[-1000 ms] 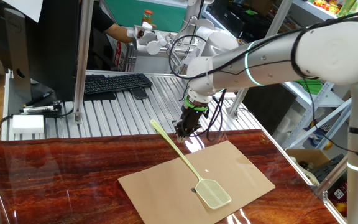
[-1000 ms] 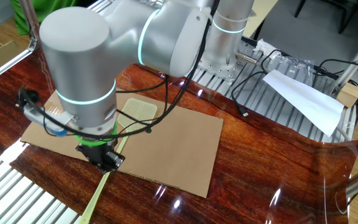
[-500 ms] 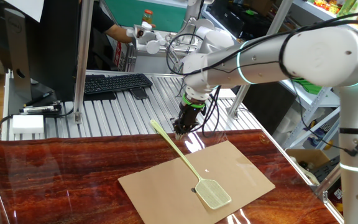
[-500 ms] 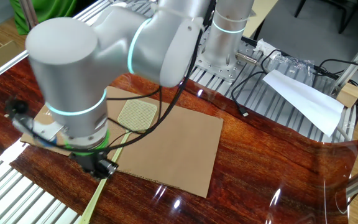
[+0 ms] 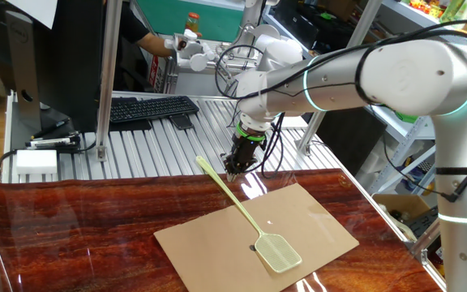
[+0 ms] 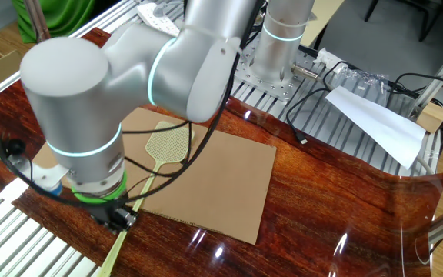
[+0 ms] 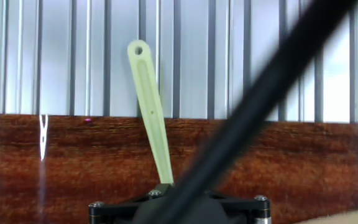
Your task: Swat with a flyswatter
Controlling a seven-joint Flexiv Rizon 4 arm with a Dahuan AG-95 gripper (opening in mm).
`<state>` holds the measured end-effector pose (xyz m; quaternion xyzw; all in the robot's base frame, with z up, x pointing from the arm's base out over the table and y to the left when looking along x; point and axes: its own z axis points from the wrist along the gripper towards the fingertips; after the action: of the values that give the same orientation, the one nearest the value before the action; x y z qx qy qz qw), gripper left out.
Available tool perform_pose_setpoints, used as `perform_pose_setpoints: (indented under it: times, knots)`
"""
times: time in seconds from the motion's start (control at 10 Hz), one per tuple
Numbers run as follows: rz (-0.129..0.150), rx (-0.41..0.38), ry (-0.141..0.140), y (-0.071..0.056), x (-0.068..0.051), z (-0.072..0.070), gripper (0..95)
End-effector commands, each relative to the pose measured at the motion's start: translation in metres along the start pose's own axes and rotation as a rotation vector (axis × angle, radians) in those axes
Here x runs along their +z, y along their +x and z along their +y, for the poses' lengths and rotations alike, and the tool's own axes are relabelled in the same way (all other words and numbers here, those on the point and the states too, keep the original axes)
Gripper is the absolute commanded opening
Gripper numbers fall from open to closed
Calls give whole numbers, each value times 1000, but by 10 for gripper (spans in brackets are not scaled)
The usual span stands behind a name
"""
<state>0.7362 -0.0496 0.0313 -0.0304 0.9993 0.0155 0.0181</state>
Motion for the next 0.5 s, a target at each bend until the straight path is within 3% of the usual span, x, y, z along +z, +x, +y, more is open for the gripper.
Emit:
perform_pose_setpoints:
  times: [0.1, 0.5]
  knots:
    - [7, -21, -6, -7, 3, 3, 0]
    - [12, -34, 4, -15, 2, 15, 0]
